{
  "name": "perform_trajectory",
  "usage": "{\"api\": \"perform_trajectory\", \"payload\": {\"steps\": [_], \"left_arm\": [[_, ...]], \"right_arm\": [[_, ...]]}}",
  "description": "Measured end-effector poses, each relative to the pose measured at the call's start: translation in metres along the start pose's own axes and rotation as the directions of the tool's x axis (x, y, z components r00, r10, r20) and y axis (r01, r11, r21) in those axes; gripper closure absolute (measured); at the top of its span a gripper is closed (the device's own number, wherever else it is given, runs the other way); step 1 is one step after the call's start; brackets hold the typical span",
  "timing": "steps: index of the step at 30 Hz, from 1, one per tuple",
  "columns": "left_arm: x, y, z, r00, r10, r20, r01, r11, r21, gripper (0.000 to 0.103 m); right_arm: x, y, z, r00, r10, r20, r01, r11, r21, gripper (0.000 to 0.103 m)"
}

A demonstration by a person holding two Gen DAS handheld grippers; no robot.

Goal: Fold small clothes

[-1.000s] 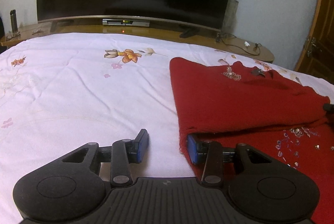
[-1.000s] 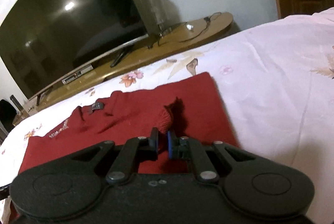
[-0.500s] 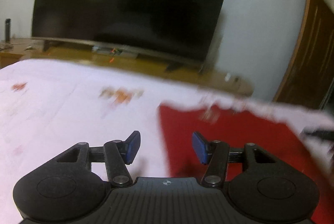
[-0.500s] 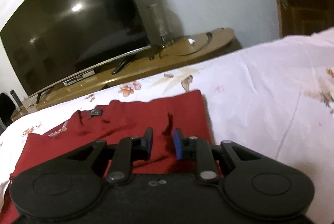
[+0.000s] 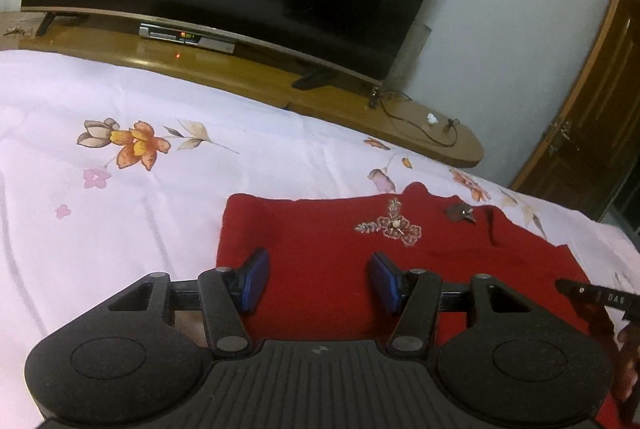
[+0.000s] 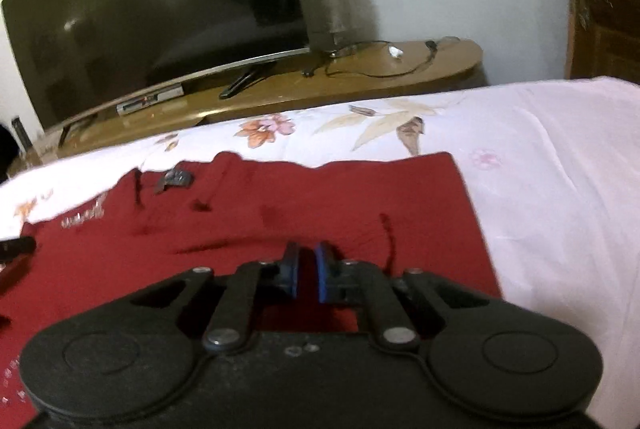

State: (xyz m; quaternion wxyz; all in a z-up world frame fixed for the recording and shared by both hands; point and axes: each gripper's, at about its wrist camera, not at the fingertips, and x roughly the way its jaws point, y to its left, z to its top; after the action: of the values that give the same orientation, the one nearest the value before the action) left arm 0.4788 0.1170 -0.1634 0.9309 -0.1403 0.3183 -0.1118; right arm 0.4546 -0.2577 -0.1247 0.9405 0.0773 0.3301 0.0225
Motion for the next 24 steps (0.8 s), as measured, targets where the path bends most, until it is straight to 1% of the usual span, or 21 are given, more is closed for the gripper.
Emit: {"api": "perform_trajectory", "payload": {"steps": [2, 3, 4, 5, 6, 8, 11, 12, 13, 14, 15, 17, 18, 19, 21, 22, 24], "left_arm": [[-0.008, -0.004, 0.001, 1.000, 0.021, 0.018, -0.022, 1.000, 0.013, 0.047], [-0.012, -0.008, 0.004, 0.999, 0.029, 0.035, -0.030, 0.999, 0.021, 0.047], [-0.021, -0.014, 0.004, 0.997, 0.026, 0.066, -0.029, 0.999, 0.034, 0.046], [-0.026, -0.018, 0.004, 0.996, 0.017, 0.083, -0.020, 0.999, 0.042, 0.046], [-0.029, -0.026, 0.002, 0.996, -0.001, 0.085, -0.004, 0.999, 0.052, 0.045], [-0.028, -0.040, -0.002, 0.998, -0.027, 0.056, 0.022, 0.995, 0.093, 0.043], [-0.019, -0.065, -0.019, 1.000, -0.002, 0.005, 0.001, 0.981, 0.193, 0.038], [-0.015, -0.070, -0.025, 1.000, 0.024, -0.007, -0.022, 0.975, 0.223, 0.036], [-0.015, -0.075, -0.032, 0.999, 0.045, 0.003, -0.044, 0.964, 0.264, 0.036], [-0.016, -0.079, -0.035, 0.998, 0.059, 0.011, -0.060, 0.954, 0.295, 0.036], [-0.017, -0.082, -0.036, 0.997, 0.070, 0.011, -0.070, 0.948, 0.311, 0.036], [-0.021, -0.082, -0.038, 0.995, 0.097, 0.016, -0.096, 0.935, 0.340, 0.035], [-0.024, -0.079, -0.039, 0.993, 0.118, 0.013, -0.116, 0.934, 0.339, 0.030], [-0.027, -0.073, -0.039, 0.992, 0.128, 0.005, -0.123, 0.939, 0.320, 0.027], [-0.036, -0.059, -0.038, 0.992, 0.122, -0.010, -0.115, 0.958, 0.263, 0.025], [-0.038, -0.054, -0.038, 0.993, 0.119, -0.016, -0.111, 0.963, 0.246, 0.025], [-0.039, -0.049, -0.038, 0.993, 0.112, -0.023, -0.103, 0.963, 0.248, 0.025]], "right_arm": [[-0.004, 0.004, 0.003, 1.000, -0.016, -0.008, 0.015, 0.999, -0.030, 0.096], [-0.009, 0.006, 0.004, 1.000, -0.019, 0.002, 0.019, 0.999, -0.033, 0.084], [-0.016, 0.009, 0.004, 0.999, -0.014, 0.035, 0.015, 0.999, -0.036, 0.074], [-0.022, 0.013, 0.005, 0.998, 0.002, 0.062, 0.000, 0.999, -0.040, 0.074], [-0.026, 0.016, 0.005, 0.997, 0.027, 0.070, -0.025, 0.999, -0.041, 0.074], [-0.027, 0.031, 0.001, 0.994, 0.098, 0.057, -0.094, 0.993, -0.064, 0.073], [-0.025, 0.061, -0.011, 0.986, 0.166, 0.011, -0.162, 0.974, -0.156, 0.074], [-0.024, 0.070, -0.018, 0.984, 0.178, -0.006, -0.176, 0.965, -0.196, 0.073], [-0.021, 0.078, -0.024, 0.987, 0.162, -0.021, -0.162, 0.958, -0.235, 0.071], [-0.018, 0.081, -0.030, 0.992, 0.126, -0.033, -0.130, 0.954, -0.271, 0.070], [-0.018, 0.080, -0.035, 0.994, 0.109, -0.021, -0.111, 0.949, -0.294, 0.070], [-0.022, 0.073, -0.035, 0.996, 0.091, -0.010, -0.090, 0.954, -0.287, 0.070], [-0.025, 0.068, -0.035, 0.998, 0.058, 0.001, -0.056, 0.957, -0.286, 0.070], [-0.028, 0.060, -0.034, 0.999, 0.033, 0.008, -0.030, 0.961, -0.276, 0.070], [-0.034, 0.044, -0.035, 1.000, 0.019, 0.009, -0.016, 0.971, -0.239, 0.070], [-0.038, 0.035, -0.035, 1.000, 0.016, 0.009, -0.014, 0.975, -0.222, 0.071], [-0.041, 0.025, -0.035, 1.000, 0.014, 0.012, -0.011, 0.978, -0.208, 0.071]]}}
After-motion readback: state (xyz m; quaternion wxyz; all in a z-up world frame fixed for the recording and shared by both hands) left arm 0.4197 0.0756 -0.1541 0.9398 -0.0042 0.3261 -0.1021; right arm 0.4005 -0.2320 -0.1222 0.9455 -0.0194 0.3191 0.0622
